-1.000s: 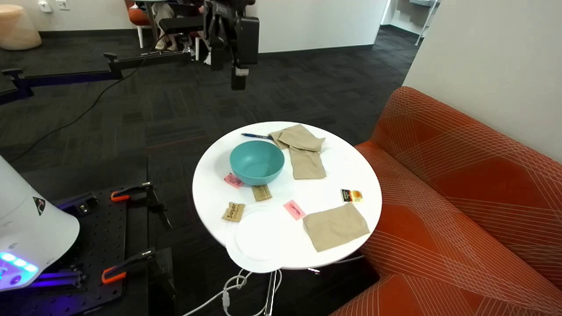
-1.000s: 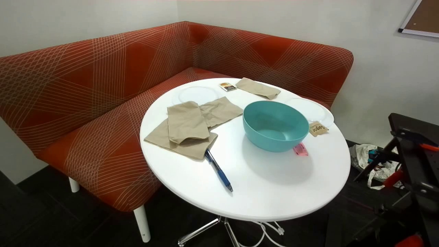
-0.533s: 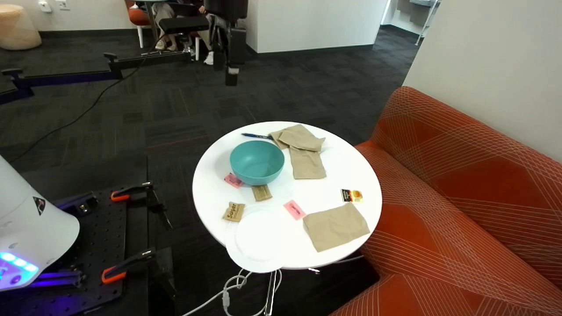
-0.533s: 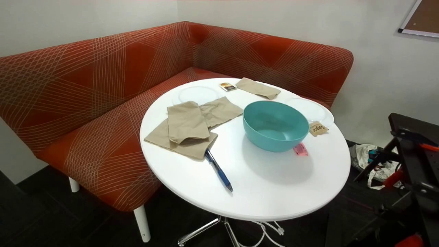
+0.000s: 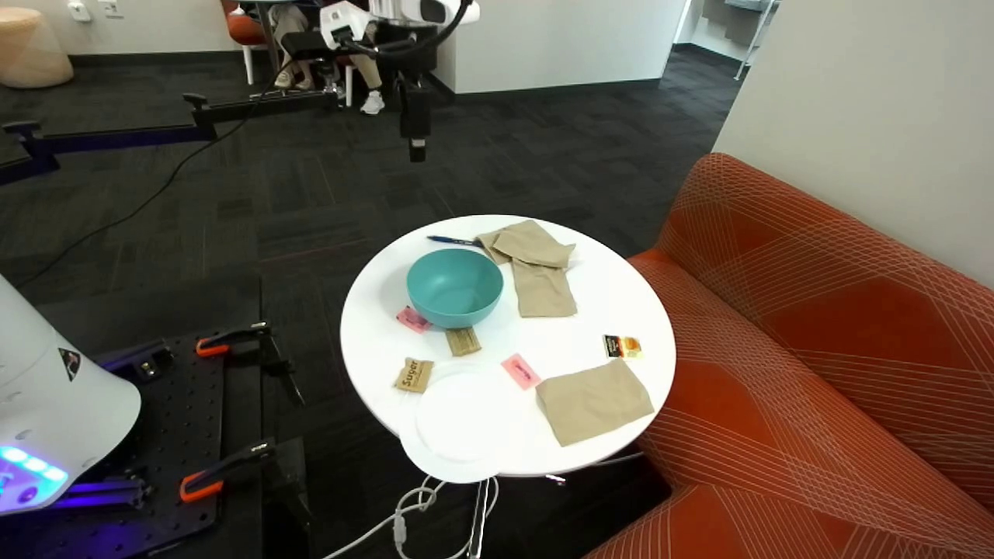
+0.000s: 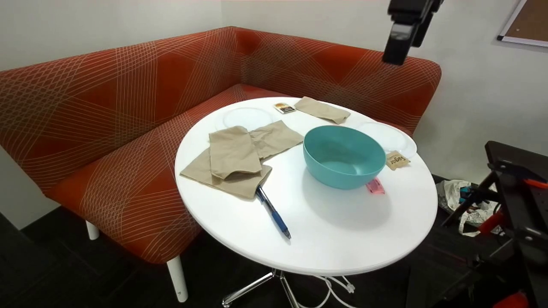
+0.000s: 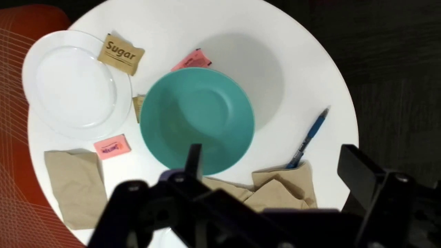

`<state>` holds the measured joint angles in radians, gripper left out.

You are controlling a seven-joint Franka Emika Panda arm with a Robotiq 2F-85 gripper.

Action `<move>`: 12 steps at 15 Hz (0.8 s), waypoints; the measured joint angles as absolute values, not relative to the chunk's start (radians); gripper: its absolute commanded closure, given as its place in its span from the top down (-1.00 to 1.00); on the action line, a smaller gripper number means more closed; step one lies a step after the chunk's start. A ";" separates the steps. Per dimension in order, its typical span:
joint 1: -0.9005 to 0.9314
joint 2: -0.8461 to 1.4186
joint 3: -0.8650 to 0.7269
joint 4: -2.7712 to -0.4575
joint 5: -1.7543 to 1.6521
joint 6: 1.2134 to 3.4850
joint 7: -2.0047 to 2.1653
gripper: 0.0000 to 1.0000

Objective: Put the pen in the bowl

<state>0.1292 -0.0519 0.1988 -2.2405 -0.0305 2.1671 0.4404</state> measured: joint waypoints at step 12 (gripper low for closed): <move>0.260 0.303 0.166 -2.137 -0.064 2.519 0.687 1.00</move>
<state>0.2595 0.3025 0.1657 -2.1371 -0.0636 2.5186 0.6872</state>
